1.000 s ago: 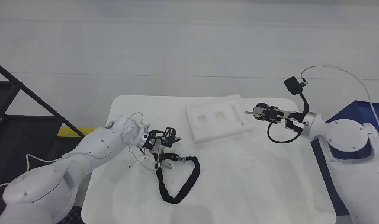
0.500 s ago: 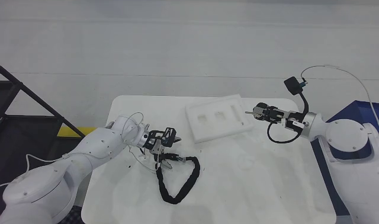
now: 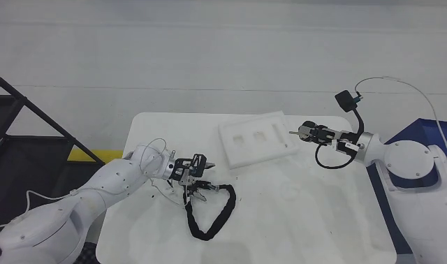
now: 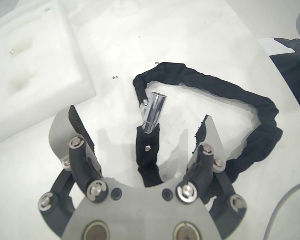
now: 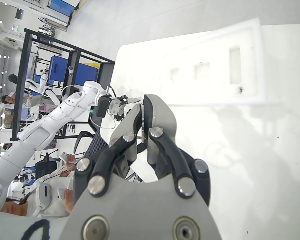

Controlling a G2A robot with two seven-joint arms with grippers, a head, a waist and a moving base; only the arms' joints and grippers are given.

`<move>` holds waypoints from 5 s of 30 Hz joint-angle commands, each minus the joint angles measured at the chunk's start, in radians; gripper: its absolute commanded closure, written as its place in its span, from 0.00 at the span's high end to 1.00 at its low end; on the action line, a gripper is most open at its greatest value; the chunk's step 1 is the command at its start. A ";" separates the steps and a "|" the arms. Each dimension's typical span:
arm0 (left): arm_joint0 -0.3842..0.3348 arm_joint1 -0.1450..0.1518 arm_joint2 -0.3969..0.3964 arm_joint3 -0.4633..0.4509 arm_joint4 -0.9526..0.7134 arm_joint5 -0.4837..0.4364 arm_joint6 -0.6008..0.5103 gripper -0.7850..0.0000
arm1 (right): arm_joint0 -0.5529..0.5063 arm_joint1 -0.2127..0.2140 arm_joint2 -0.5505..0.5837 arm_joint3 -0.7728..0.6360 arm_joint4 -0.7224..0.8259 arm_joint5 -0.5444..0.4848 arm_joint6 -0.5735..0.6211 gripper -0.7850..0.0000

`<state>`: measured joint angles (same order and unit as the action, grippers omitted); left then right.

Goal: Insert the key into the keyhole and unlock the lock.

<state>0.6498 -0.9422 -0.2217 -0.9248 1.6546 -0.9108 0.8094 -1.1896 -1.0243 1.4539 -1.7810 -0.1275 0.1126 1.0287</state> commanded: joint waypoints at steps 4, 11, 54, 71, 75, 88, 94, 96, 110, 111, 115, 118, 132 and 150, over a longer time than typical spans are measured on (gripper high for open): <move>0.019 0.003 -0.008 -0.018 0.013 0.023 0.021 1.00 | 0.000 0.000 0.000 0.000 0.000 0.000 0.000 0.00; 0.039 -0.017 -0.016 0.025 0.000 0.033 0.009 1.00 | 0.000 0.000 0.000 0.000 0.000 0.000 0.000 0.00; -0.013 -0.049 -0.091 -0.070 0.029 -0.029 0.071 0.00 | 0.000 0.000 0.000 0.000 0.000 0.000 0.000 0.00; -0.092 -0.005 -0.103 -0.366 -0.168 -0.102 -0.079 0.00 | -0.070 0.024 -0.002 -0.348 -0.077 0.176 0.134 0.00; -0.126 -0.022 -0.075 -0.379 -0.247 -0.102 -0.109 0.00 | -0.092 0.030 0.031 -0.406 -0.060 0.201 0.150 0.00; -0.163 -0.062 -0.042 -0.366 -0.338 -0.102 -0.103 0.00 | -0.110 0.033 0.057 -0.431 -0.044 0.218 0.151 0.00; -0.163 -0.062 -0.042 -0.366 -0.338 -0.102 -0.103 0.00 | -0.110 0.033 0.057 -0.431 -0.044 0.218 0.151 0.00; -0.163 -0.062 -0.042 -0.366 -0.338 -0.102 -0.103 0.00 | -0.110 0.033 0.057 -0.431 -0.044 0.218 0.151 0.00; -0.142 -0.079 -0.094 -0.387 -0.438 -0.068 -0.226 0.00 | -0.111 0.053 0.106 -0.568 -0.106 0.264 0.237 0.00; -0.145 -0.085 -0.098 -0.393 -0.443 -0.061 -0.247 0.00 | -0.102 0.056 0.109 -0.569 -0.138 0.266 0.251 0.00; -0.152 -0.118 -0.103 -0.396 -0.476 -0.028 -0.317 0.00 | -0.057 0.066 0.086 -0.569 -0.217 0.274 0.290 0.00; -0.160 -0.148 -0.098 -0.391 -0.489 -0.015 -0.363 0.00 | -0.030 0.069 0.051 -0.569 -0.250 0.281 0.299 0.00; -0.176 -0.240 -0.121 -0.273 -0.506 -0.016 -0.421 0.00 | 0.049 0.079 -0.064 -0.569 -0.334 0.289 0.350 0.00; -0.125 -0.254 -0.199 -0.275 -0.399 -0.019 -0.405 0.00 | 0.021 0.093 -0.076 -0.569 -0.355 0.357 0.321 0.00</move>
<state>0.5207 -1.1973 -0.4155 -1.1971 1.2488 -0.9315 0.4041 -1.1642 -0.9323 1.3784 -2.3500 -0.4840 0.4666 1.3532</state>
